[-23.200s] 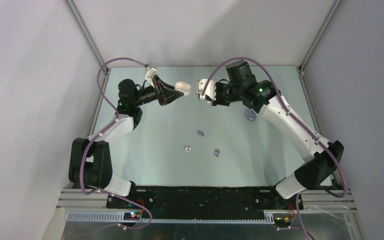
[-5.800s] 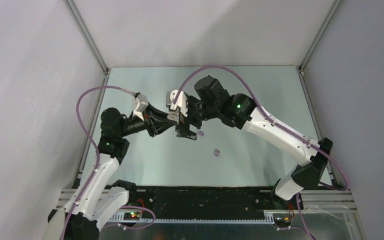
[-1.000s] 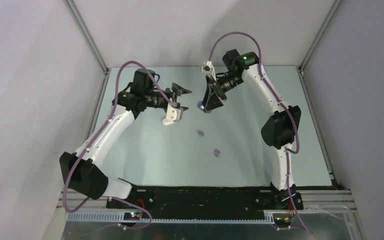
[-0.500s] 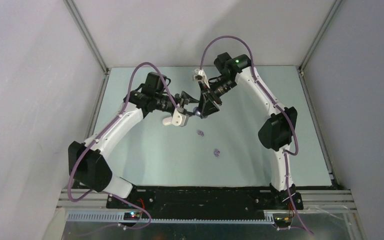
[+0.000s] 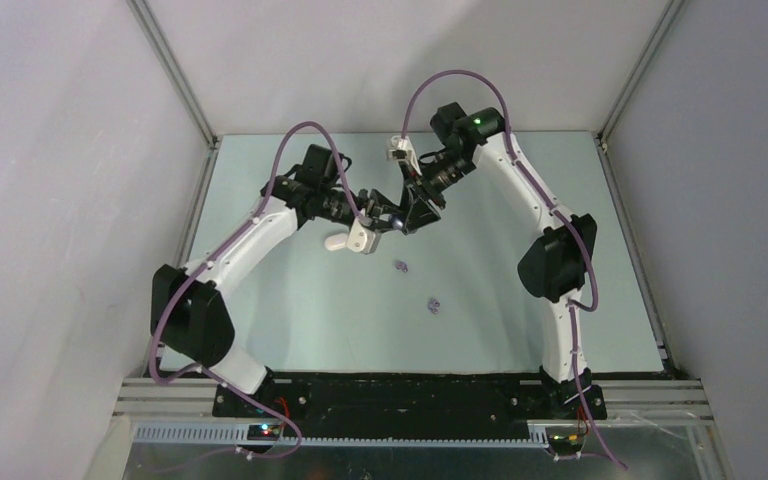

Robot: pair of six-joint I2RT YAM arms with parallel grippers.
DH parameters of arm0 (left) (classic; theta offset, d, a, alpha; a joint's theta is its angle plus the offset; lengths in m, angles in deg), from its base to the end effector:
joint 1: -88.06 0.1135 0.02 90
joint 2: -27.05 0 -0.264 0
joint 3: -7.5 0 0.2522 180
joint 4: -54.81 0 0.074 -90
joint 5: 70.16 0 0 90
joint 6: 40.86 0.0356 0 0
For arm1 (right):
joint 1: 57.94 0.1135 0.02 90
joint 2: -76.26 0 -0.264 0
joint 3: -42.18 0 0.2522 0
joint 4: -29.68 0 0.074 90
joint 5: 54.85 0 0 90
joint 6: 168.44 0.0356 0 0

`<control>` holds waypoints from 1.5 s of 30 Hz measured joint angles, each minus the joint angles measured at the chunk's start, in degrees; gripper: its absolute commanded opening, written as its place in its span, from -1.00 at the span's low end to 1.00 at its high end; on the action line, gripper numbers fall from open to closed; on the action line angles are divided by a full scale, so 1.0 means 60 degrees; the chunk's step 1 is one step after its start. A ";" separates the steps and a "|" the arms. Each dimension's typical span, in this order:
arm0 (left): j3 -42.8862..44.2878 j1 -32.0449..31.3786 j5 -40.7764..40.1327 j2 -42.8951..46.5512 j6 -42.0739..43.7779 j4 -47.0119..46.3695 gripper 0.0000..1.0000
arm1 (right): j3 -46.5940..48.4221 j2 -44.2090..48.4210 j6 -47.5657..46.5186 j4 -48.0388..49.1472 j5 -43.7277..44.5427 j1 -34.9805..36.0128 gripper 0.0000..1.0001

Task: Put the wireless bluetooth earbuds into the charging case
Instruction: Pass from the right arm to the left, then pass from the left arm to the right

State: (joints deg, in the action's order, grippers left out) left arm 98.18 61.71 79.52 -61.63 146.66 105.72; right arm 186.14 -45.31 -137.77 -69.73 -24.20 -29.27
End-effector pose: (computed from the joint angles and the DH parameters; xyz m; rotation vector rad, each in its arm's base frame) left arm 0.2789 -0.1724 0.3169 1.9164 0.5471 -0.4840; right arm 0.3469 0.2246 0.3447 -1.7655 1.6059 1.2372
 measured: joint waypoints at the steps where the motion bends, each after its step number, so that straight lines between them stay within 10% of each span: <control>1: 0.0113 -0.0007 0.0040 -0.0124 0.0164 0.0164 -0.41 | 0.0000 0.0000 0.0047 0.0044 0.0007 -0.0007 -0.54; 13: 0.0361 0.0051 0.0066 -0.0273 -0.0568 -0.0142 -0.94 | -0.0062 0.0306 0.1534 0.0758 0.0157 -0.0350 0.37; 22: -0.0801 0.0616 -0.0208 0.0903 -0.7355 -0.3413 -0.97 | -0.3228 0.3442 0.3315 0.4947 0.1005 -0.1435 0.50; 29: -0.0117 0.1067 -0.0251 0.0903 -1.0520 -0.3705 -0.99 | -0.4670 0.4411 0.3395 0.7388 0.1818 -0.0550 0.40; 45: 0.0273 0.1359 -0.0481 0.0517 -1.1810 -0.3606 -1.00 | -0.2441 0.2565 0.3228 0.6568 0.1308 -0.0186 -0.02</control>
State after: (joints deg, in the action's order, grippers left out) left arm 99.82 69.87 76.63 -58.53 75.80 84.08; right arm 171.49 -29.93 -118.41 -30.32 -16.35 -30.38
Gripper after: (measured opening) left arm 0.342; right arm 0.496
